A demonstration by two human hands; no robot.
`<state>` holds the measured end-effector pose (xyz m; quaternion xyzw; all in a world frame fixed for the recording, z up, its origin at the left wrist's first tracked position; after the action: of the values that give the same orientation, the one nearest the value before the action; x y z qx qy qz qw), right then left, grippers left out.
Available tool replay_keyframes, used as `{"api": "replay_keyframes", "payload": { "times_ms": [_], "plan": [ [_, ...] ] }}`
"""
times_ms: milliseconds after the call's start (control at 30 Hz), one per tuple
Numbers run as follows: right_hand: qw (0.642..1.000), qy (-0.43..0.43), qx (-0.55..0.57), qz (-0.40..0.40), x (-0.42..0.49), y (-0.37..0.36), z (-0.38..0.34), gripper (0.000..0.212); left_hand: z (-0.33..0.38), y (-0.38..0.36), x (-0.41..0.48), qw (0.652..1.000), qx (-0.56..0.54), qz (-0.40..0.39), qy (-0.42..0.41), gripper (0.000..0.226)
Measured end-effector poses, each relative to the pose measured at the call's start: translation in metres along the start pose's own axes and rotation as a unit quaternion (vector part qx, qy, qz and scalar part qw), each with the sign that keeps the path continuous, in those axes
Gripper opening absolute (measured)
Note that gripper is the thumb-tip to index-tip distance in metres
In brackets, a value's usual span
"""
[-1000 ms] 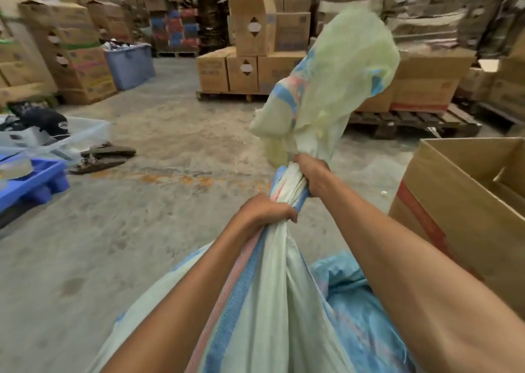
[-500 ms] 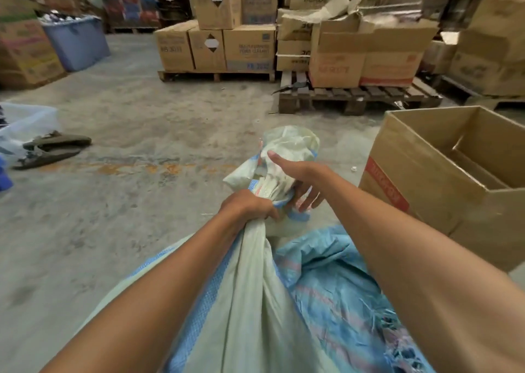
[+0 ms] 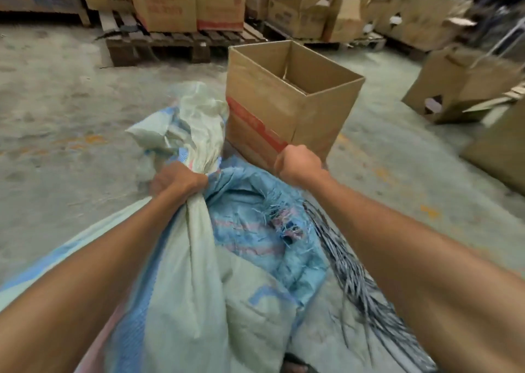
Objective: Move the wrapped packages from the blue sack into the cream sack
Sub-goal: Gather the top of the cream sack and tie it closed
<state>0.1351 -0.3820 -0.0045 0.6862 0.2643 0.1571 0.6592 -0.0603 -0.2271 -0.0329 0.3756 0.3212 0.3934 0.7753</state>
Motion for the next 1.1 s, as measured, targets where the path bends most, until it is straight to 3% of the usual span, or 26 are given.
{"api": "replay_keyframes", "payload": {
  "times_ms": [133, 267, 533, 667, 800, 933, 1100],
  "plan": [
    [0.996, -0.079, -0.038, 0.016, -0.031, -0.061, 0.072, 0.021, 0.004, -0.026, -0.008, 0.999, 0.040, -0.003, -0.024, 0.068],
    [0.986, -0.141, -0.085, -0.015, -0.066, -0.118, 0.129, 0.028, 0.002, -0.042, -0.010, 0.997, 0.077, -0.009, -0.024, 0.060],
    [0.985, -0.115, -0.117, -0.057, -0.092, -0.182, 0.176, 0.019, -0.007, -0.058, -0.003, 0.995, 0.084, -0.021, -0.042, 0.050],
    [0.986, -0.115, -0.123, -0.020, -0.081, -0.187, 0.185, 0.002, -0.009, -0.061, 0.003, 0.995, 0.091, -0.029, -0.033, 0.055],
    [0.986, -0.108, -0.116, -0.047, -0.069, -0.168, 0.181, 0.004, -0.011, -0.057, 0.007, 0.995, 0.079, -0.053, -0.022, 0.063],
    [0.984, -0.115, -0.037, -0.131, -0.047, -0.132, 0.170, 0.008, -0.016, -0.048, 0.009, 0.997, 0.006, -0.076, -0.005, 0.071],
    [0.987, -0.088, -0.066, -0.113, -0.047, -0.114, 0.155, 0.011, -0.018, -0.033, 0.006, 0.995, -0.065, -0.070, 0.018, 0.075]
  ]
}}
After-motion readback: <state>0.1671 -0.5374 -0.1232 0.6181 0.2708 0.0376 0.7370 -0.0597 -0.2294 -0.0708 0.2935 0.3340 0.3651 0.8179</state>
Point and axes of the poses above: each hand's wrist, its own x-axis towards the middle knuckle, its own y-axis out of the back of the hand, z = x × y, the point moved 2 cm from there along x, towards the middle knuckle, and after that the axes turned 7 degrees about -y, right-handed, at the moved point
